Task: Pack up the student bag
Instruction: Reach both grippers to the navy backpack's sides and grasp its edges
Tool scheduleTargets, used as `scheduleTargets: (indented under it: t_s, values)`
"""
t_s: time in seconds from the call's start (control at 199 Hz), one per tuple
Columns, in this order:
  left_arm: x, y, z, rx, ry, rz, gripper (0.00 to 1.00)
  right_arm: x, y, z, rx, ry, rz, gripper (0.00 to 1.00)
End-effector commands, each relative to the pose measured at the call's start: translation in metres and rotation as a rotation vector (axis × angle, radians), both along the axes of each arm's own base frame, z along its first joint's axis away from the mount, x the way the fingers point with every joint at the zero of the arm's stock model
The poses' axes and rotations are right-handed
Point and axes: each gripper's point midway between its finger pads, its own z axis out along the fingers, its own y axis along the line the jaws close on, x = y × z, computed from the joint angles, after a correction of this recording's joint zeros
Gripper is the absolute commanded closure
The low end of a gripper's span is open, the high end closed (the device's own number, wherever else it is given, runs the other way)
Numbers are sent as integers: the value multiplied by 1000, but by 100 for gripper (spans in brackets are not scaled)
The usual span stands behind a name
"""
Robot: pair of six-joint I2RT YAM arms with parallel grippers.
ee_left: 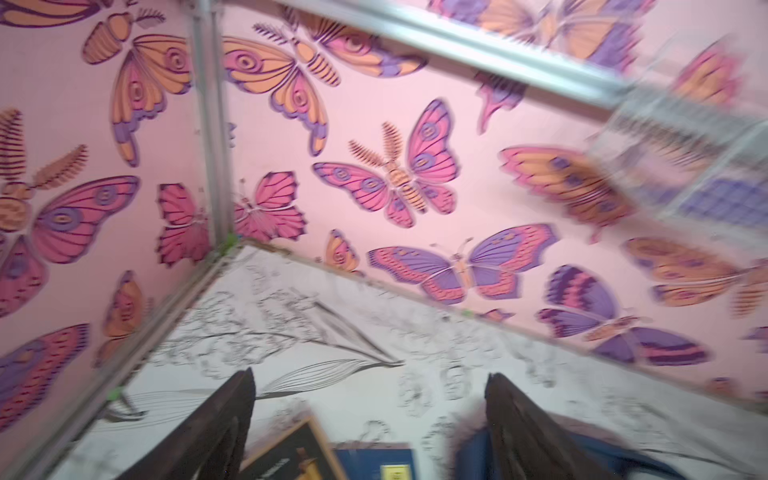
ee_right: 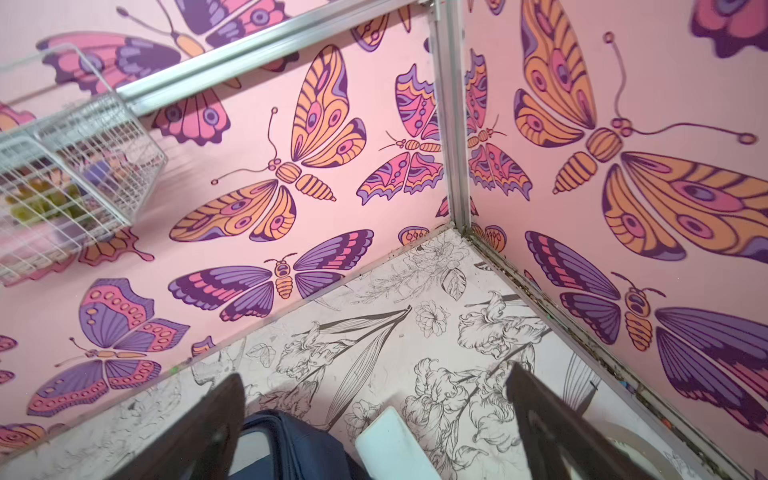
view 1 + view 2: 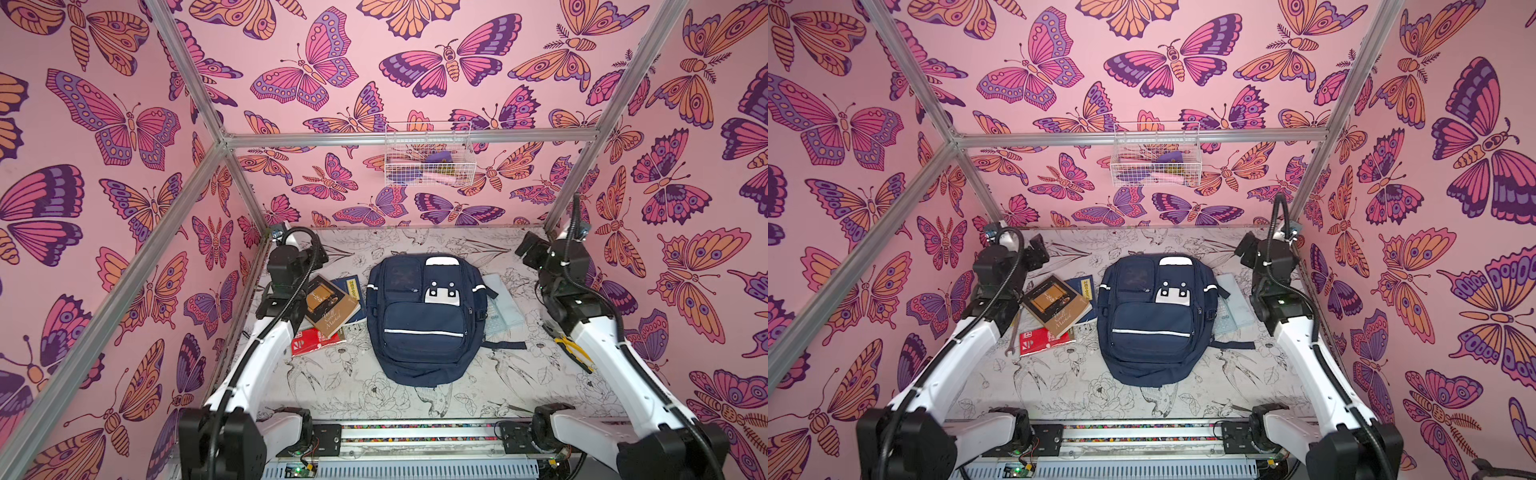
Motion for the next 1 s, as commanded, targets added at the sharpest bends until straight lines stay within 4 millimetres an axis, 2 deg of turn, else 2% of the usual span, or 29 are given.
scheduleTargets:
  t_s: [0.0, 0.105, 0.155, 0.311, 0.426, 0.526, 0.612, 0.787, 0.887, 0.968, 0.998]
  values:
    - [-38, -80, -95, -49, 371, -211, 9, -45, 28, -126, 125, 583, 57, 2]
    - [-77, -141, -120, 7, 458, -424, 8, -70, 74, -140, 113, 727, 168, 11]
    - [-95, -158, -129, -7, 490, -486, 8, -85, 96, -145, 79, 765, 239, 15]
    - [-139, -191, -152, -36, 572, -607, 8, -135, 160, -161, 106, 828, 472, 27]
    - [-159, -202, -171, -20, 633, -645, 9, -160, 201, -184, 165, 883, 586, 34]
    - [-163, -199, -184, -47, 684, -616, 14, -169, 216, -202, 193, 934, 585, 41]
    - [-166, -199, -185, -80, 693, -612, 15, -171, 222, -214, 238, 946, 577, 42]
    - [-175, -207, -185, -107, 708, -676, 15, -164, 225, -221, 261, 931, 544, 43]
    - [-180, -211, -187, -94, 712, -722, 13, -161, 226, -229, 279, 954, 505, 46]
    - [-181, -213, -184, -69, 698, -753, 0, -160, 223, -238, 296, 980, 461, 48]
    - [-181, -213, -184, -55, 696, -761, 1, -159, 223, -243, 309, 987, 453, 51]
